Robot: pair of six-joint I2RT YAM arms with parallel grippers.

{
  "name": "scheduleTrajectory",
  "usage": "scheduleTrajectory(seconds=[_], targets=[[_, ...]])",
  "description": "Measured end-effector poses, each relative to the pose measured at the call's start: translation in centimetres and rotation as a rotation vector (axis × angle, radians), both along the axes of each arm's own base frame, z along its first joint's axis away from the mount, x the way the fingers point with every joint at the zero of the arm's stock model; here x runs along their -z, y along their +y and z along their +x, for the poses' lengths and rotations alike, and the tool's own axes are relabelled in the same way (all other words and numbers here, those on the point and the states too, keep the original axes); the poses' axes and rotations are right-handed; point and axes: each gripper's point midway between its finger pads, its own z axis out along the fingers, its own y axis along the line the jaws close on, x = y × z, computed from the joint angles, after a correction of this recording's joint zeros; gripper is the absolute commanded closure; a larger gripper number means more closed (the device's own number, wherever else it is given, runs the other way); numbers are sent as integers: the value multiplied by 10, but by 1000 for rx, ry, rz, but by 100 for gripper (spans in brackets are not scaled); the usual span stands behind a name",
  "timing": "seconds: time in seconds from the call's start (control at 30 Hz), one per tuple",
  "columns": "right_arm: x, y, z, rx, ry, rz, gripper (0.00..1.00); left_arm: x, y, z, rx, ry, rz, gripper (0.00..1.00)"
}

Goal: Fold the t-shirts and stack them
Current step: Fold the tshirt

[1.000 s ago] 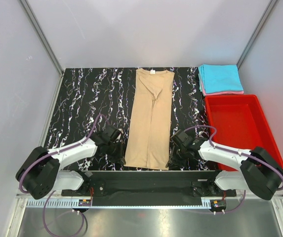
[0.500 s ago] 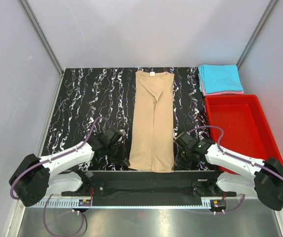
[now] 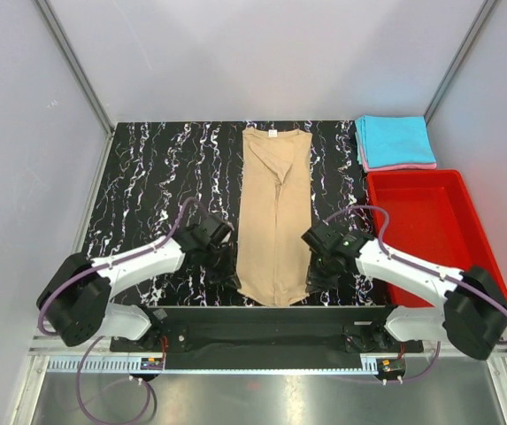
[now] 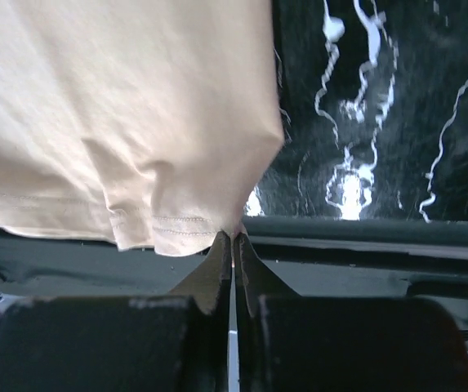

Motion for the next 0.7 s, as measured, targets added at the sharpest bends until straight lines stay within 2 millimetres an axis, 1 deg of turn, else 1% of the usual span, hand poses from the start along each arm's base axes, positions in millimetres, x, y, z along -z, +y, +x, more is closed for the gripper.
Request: scheduleTrajectory(seconds=[0.23,0.3,0.37,0.4,0.53,0.63,0.67,0.7], targets=[[-1,6,34,-68,-41,-73,100,-4,-7,42,-33,-20,41,100],[-1,4,50,-72,-47,-90,100,-4,-8,57,-44,-23,57,100],[-4,2,72,-74,-68,-105,100,-7,-8,76,-61,-27,66,100],[-7,2,81,-75,-79,-108,100,-9,-9,87,-70,-34,66,100],[-20,2,132,-86,-141,-112,100,-20,-6,138,-120,-71,73,100],[-24,1,170,-108,-177,-129,100,-30,-3,183,-164,-106,53,100],[-25,1,183,-115,-188,-133,100,-32,-3,196,-172,-118,44,100],[-24,-1,192,-119,-189,-143,100,-33,-1,211,-183,-123,41,100]])
